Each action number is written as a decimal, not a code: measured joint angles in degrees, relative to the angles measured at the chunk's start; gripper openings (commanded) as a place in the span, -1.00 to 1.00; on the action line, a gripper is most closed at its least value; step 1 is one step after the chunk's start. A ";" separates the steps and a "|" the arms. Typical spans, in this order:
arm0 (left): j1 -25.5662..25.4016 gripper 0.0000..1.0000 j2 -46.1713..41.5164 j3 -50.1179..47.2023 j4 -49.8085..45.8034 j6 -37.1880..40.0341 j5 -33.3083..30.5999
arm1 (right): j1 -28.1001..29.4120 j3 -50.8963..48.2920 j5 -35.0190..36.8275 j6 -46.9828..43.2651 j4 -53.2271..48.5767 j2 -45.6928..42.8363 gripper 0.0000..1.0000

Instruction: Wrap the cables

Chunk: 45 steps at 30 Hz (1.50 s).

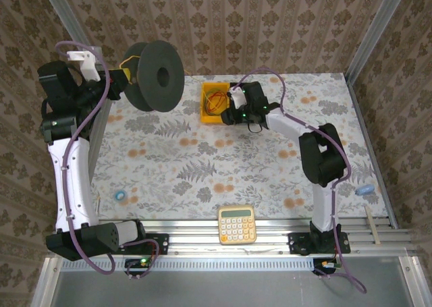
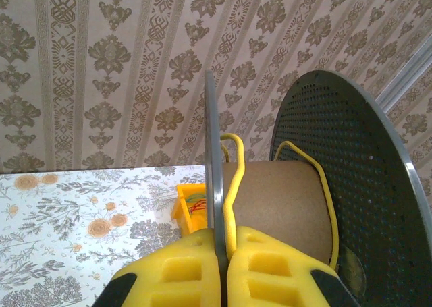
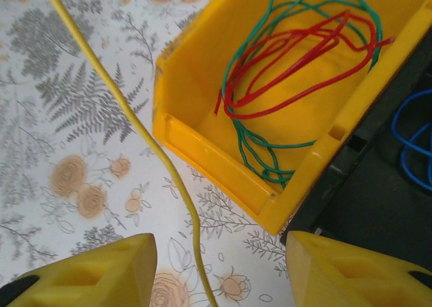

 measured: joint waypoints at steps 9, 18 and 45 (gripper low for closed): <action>0.00 -1.00 0.00 0.24 -0.02 -0.15 0.39 | 0.07 2.25 1.53 -2.43 -1.90 4.09 -0.08; 0.00 -1.00 0.02 0.94 -0.11 -0.15 0.90 | 0.07 2.25 1.86 -3.39 -2.05 4.24 -0.41; -0.61 -1.00 3.10 -0.98 8.55 -7.13 0.74 | 11.69 -6.29 10.91 -14.16 -14.84 -5.70 -1.00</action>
